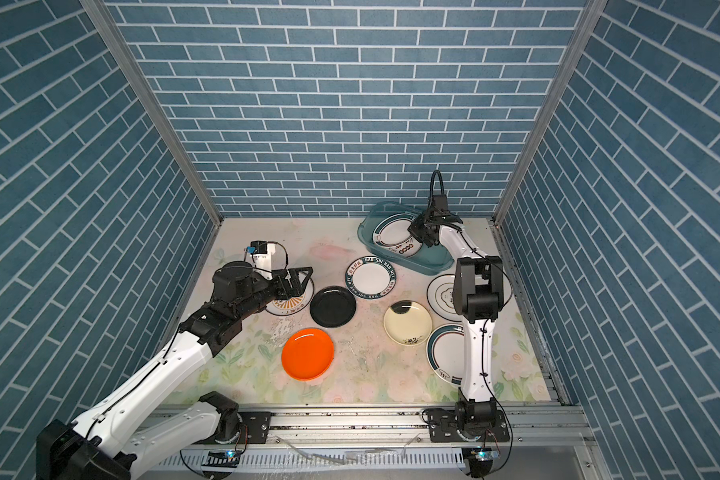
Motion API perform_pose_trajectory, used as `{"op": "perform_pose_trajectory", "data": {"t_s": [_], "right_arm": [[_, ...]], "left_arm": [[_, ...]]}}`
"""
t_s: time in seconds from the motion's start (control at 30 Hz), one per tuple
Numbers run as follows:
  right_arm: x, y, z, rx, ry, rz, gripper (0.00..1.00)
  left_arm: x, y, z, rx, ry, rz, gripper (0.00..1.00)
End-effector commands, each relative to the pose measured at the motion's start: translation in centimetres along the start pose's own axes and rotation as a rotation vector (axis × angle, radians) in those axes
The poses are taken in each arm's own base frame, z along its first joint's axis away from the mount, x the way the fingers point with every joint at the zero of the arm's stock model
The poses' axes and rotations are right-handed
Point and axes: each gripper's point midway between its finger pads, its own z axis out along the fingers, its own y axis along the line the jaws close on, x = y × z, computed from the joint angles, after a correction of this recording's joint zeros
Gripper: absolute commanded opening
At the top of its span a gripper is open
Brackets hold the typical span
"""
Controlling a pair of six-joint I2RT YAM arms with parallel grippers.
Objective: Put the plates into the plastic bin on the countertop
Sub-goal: 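Carry the plate into the teal bin with the right gripper and release, then withdraw the right gripper from the bin toward the plates nearer the robot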
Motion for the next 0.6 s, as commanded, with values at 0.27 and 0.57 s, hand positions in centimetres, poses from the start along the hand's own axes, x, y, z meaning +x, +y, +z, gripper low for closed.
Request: {"op": "perform_pose_trajectory", "data": {"t_s": [0.27,0.57], "right_arm": [[-2.0,1.7,-4.5,0.059,-0.061,-0.102,0.89],[-1.6,2.0,-8.9,0.064,-0.044,-0.172,0.96]], "left_arm": [[0.4,0.4,0.2,0.000,0.001,-0.017,0.99],[0.9,0.7,-0.1,-0.008,0.004,-0.030,1.00]]}}
